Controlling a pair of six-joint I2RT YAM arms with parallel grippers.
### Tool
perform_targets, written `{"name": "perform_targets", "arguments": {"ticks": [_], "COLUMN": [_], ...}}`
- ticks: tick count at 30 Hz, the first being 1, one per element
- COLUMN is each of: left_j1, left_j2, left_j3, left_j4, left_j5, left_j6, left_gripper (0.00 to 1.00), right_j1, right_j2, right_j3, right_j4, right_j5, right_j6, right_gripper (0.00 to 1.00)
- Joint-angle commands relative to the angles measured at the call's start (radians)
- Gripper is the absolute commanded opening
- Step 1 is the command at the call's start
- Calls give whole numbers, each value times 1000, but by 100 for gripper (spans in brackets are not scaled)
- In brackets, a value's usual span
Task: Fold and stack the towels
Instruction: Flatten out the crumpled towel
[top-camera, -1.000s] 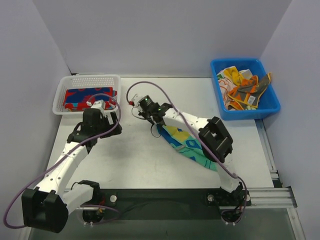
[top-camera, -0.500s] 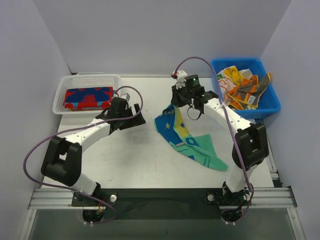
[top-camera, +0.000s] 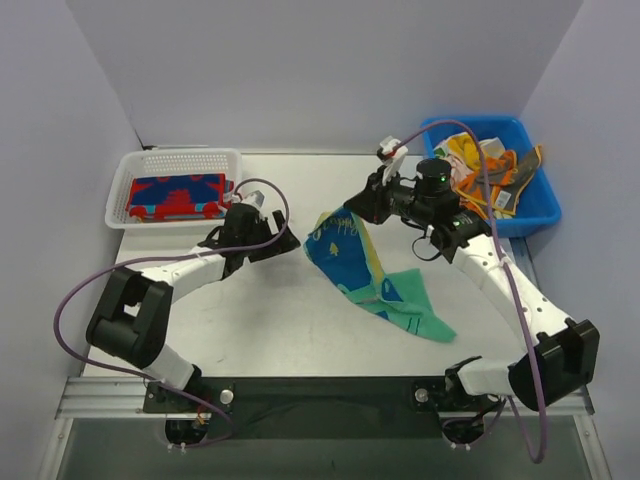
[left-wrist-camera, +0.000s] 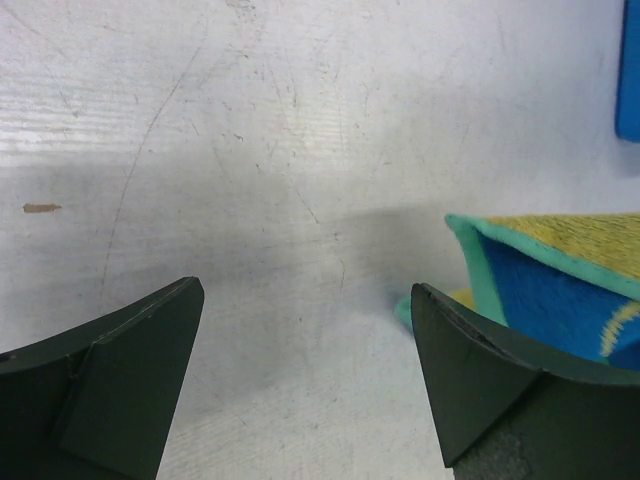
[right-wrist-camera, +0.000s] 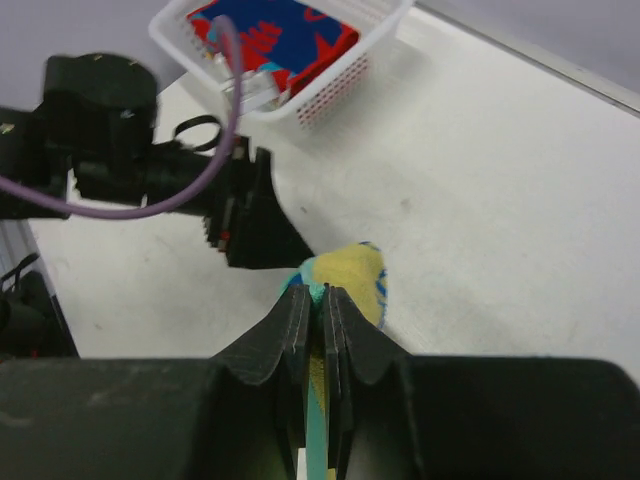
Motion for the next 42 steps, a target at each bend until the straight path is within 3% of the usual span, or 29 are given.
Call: {"name": "perform_targets", "arguments": {"ticks": [1,4,11,20,23,27,33,37,42], "left_j1": [-3,-3,-14,-31,-34,-54,-68,-66,-69], "left_j2": [-81,-97,-77,52,127,267,440,518,606], "left_j3": [-50,-100,-126,10,129,320,550,642,757], "left_j4": [125,163,186,174,148,62,-52,-122,-245], "left_j5": [22,40,80,86,82,40,96,137,136], "left_j6": [-15,-18,-20,-17,23,249,569,708,805], "left_gripper": [96,96,96,96,89,88,86,74,70], "right_j1": [-69,-89,-142,-213,-221,-227,-227,-227,-221], "right_j2": [42,91,144,205,220,228,234,237,239], "right_j3": [-62,-78,-205,-260,-263,-249,-231,-231,-226], "right_j4": [54,-5,-9,7,16,20,30,45,54], "right_j5": [47,163,213,246,242,216,178,148,116], "right_j6": [88,133,214,288,298,291,286,282,274], "right_gripper": [0,0,0,0,0,0,0,0,0]}}
